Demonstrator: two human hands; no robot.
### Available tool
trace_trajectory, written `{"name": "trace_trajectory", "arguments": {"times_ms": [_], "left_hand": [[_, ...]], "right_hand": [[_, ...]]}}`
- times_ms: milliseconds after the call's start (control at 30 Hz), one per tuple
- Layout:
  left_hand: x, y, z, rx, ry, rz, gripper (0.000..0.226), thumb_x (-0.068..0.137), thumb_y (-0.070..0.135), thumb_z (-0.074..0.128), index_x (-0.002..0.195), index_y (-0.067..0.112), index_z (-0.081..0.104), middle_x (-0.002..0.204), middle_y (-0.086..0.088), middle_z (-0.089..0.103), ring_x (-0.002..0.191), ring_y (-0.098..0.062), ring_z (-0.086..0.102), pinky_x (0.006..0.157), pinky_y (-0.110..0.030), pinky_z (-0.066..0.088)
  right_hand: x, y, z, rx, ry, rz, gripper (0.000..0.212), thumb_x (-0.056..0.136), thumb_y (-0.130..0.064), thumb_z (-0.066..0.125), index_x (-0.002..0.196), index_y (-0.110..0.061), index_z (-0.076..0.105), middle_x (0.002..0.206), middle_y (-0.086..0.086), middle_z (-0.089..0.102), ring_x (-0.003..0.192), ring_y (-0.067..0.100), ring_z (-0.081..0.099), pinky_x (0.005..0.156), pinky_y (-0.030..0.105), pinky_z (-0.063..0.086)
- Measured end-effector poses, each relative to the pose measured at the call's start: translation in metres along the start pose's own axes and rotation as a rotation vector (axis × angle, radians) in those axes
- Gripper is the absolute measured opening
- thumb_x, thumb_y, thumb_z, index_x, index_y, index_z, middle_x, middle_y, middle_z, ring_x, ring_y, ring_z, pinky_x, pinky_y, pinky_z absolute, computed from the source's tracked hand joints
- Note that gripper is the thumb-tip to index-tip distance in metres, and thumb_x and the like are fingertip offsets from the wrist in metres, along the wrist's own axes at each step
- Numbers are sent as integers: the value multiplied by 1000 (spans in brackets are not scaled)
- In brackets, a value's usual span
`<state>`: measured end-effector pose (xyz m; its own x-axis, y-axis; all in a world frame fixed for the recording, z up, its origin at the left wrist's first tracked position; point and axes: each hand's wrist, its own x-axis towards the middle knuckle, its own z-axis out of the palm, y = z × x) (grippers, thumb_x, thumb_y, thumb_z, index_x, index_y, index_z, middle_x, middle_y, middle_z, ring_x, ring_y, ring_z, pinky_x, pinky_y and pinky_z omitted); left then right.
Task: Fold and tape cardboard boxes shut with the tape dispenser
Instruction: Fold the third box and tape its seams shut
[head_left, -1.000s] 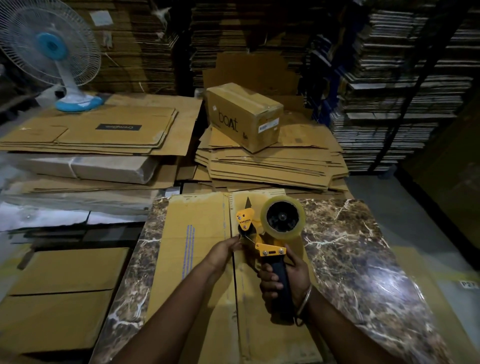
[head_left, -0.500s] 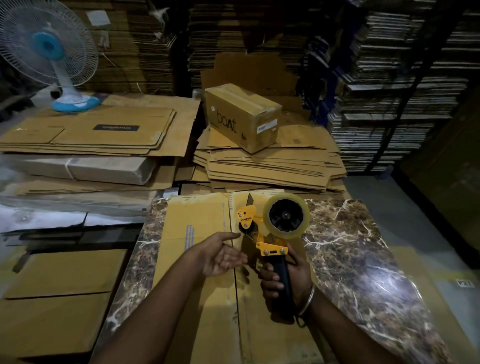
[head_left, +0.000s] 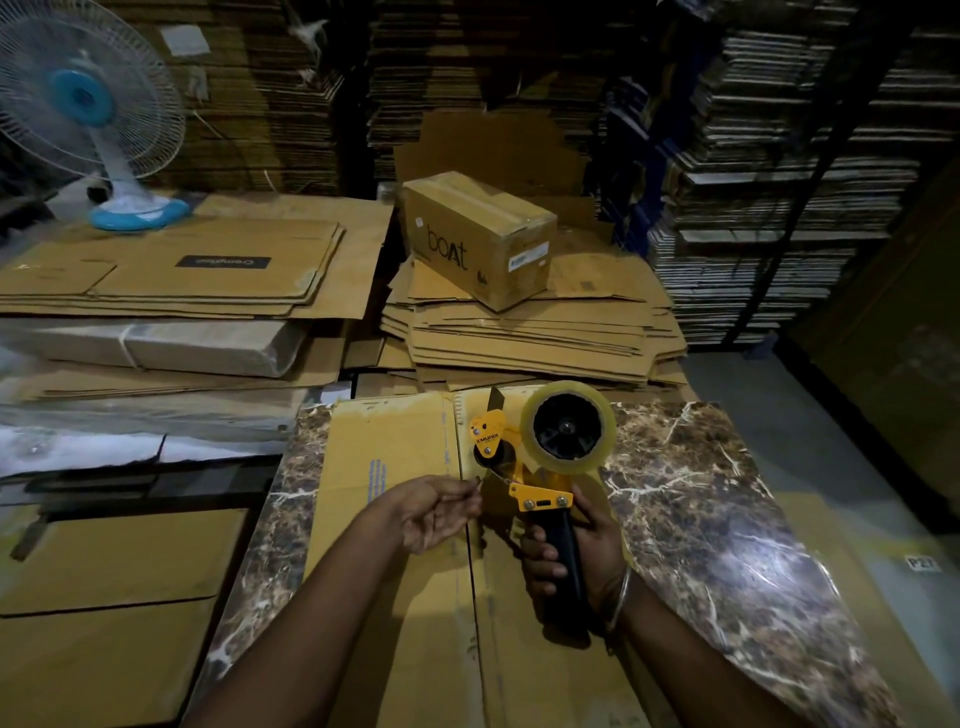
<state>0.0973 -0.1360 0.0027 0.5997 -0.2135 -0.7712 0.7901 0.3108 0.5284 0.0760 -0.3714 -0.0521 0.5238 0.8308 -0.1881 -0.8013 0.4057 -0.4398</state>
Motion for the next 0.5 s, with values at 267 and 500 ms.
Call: {"name": "trace_trajectory", "arguments": {"times_ms": [267, 500], "left_hand": [[2, -3, -2, -57, 46, 11, 20, 89, 10, 66, 74, -2, 72, 69, -13, 73, 53, -19, 71, 45, -27, 58], [2, -7, 15, -317, 118, 56, 13, 89, 5, 67, 80, -5, 67, 73, -14, 74, 54, -20, 72, 46, -26, 58]], "right_hand": [[0, -2, 6, 13, 13, 3, 62, 81, -65, 67, 86, -4, 56, 67, 4, 50, 50, 17, 51, 54, 29, 43], [-1, -5, 18, -58, 127, -16, 65, 68, -64, 80, 80, -5, 56, 62, 4, 46, 45, 16, 48, 49, 27, 41]]}}
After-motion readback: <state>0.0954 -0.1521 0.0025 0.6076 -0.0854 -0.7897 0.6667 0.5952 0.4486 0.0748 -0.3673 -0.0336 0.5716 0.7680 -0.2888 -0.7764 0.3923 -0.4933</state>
